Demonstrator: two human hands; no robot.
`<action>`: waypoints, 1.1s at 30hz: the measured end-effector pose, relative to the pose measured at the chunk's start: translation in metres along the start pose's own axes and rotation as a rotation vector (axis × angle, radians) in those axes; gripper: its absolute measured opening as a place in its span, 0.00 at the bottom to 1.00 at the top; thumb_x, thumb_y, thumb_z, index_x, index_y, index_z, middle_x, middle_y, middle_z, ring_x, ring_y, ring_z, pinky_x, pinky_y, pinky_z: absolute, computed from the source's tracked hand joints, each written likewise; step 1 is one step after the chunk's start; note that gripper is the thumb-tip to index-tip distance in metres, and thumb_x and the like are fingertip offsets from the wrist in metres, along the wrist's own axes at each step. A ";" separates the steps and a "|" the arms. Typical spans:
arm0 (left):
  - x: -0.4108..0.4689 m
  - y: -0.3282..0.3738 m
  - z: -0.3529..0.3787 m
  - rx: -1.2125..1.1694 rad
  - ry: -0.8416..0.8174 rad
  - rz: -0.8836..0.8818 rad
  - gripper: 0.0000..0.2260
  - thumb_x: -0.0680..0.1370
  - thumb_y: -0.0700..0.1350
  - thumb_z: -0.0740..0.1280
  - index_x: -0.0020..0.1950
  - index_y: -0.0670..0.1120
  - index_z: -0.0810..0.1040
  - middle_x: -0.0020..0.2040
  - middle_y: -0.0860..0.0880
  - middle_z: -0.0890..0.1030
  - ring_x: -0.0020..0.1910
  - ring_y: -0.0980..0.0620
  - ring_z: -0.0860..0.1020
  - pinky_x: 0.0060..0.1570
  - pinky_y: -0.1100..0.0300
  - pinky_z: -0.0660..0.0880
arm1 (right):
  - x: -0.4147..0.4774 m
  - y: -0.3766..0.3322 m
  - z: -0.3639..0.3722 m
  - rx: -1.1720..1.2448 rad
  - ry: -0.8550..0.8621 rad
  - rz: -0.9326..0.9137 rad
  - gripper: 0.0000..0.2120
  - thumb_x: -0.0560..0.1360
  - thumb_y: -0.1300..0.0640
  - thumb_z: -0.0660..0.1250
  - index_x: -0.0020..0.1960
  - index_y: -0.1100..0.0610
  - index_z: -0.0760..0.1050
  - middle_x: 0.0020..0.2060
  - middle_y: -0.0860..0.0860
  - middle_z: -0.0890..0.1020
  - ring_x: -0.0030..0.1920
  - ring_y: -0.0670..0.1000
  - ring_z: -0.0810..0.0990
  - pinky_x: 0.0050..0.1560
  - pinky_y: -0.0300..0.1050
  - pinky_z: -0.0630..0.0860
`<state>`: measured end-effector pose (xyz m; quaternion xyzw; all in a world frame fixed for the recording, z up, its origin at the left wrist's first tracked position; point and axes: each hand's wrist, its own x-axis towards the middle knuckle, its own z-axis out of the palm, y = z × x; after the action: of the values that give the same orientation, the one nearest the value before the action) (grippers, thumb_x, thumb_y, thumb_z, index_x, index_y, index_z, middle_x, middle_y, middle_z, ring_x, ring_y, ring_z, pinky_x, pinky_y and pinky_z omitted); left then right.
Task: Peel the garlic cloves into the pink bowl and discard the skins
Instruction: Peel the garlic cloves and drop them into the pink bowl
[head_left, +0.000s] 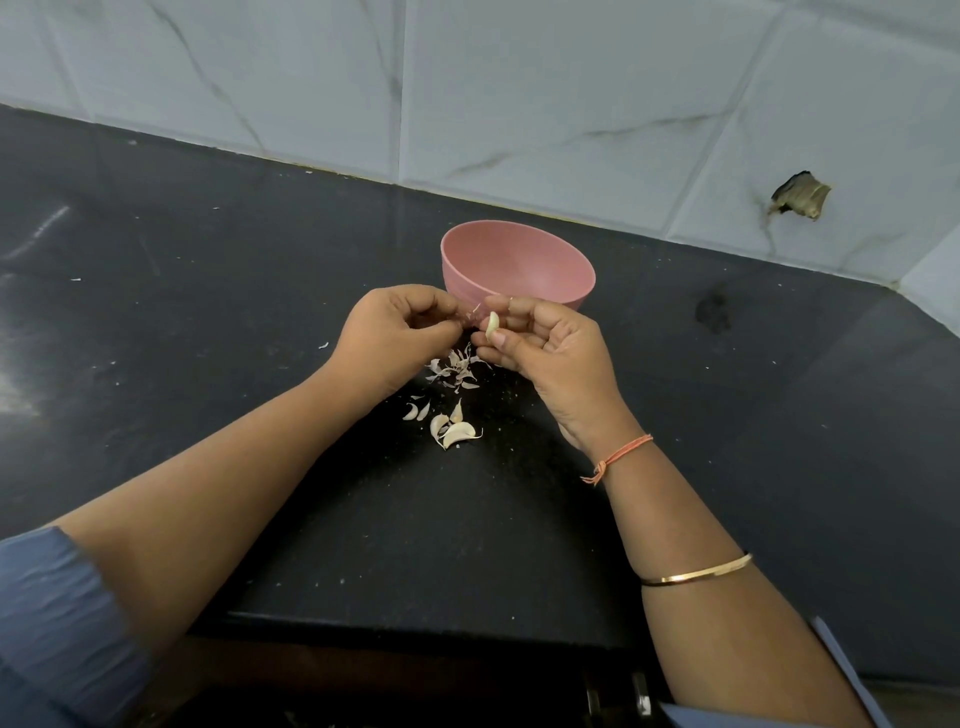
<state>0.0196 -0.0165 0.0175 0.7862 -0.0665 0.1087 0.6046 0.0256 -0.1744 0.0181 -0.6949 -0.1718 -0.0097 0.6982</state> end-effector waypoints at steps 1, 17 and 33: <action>0.000 0.000 0.000 -0.013 -0.005 -0.005 0.10 0.74 0.34 0.67 0.43 0.50 0.82 0.41 0.48 0.84 0.43 0.43 0.82 0.50 0.51 0.79 | 0.000 0.000 0.000 -0.003 -0.001 -0.005 0.13 0.73 0.73 0.65 0.50 0.58 0.78 0.43 0.55 0.81 0.44 0.49 0.83 0.47 0.40 0.81; -0.003 0.003 0.000 -0.043 -0.049 -0.013 0.01 0.71 0.43 0.73 0.42 0.49 0.84 0.40 0.44 0.84 0.38 0.50 0.79 0.49 0.52 0.78 | -0.002 -0.003 0.000 -0.156 0.038 -0.096 0.10 0.68 0.71 0.71 0.45 0.59 0.78 0.36 0.49 0.83 0.38 0.46 0.83 0.42 0.38 0.80; 0.001 -0.002 0.002 0.020 0.033 -0.002 0.03 0.72 0.42 0.72 0.39 0.48 0.83 0.37 0.48 0.84 0.38 0.51 0.81 0.46 0.52 0.79 | -0.001 -0.001 0.001 -0.091 0.008 -0.055 0.12 0.70 0.74 0.68 0.48 0.59 0.78 0.40 0.55 0.82 0.41 0.48 0.83 0.44 0.42 0.81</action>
<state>0.0207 -0.0179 0.0154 0.7905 -0.0547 0.1218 0.5977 0.0241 -0.1734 0.0191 -0.7209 -0.1876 -0.0394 0.6660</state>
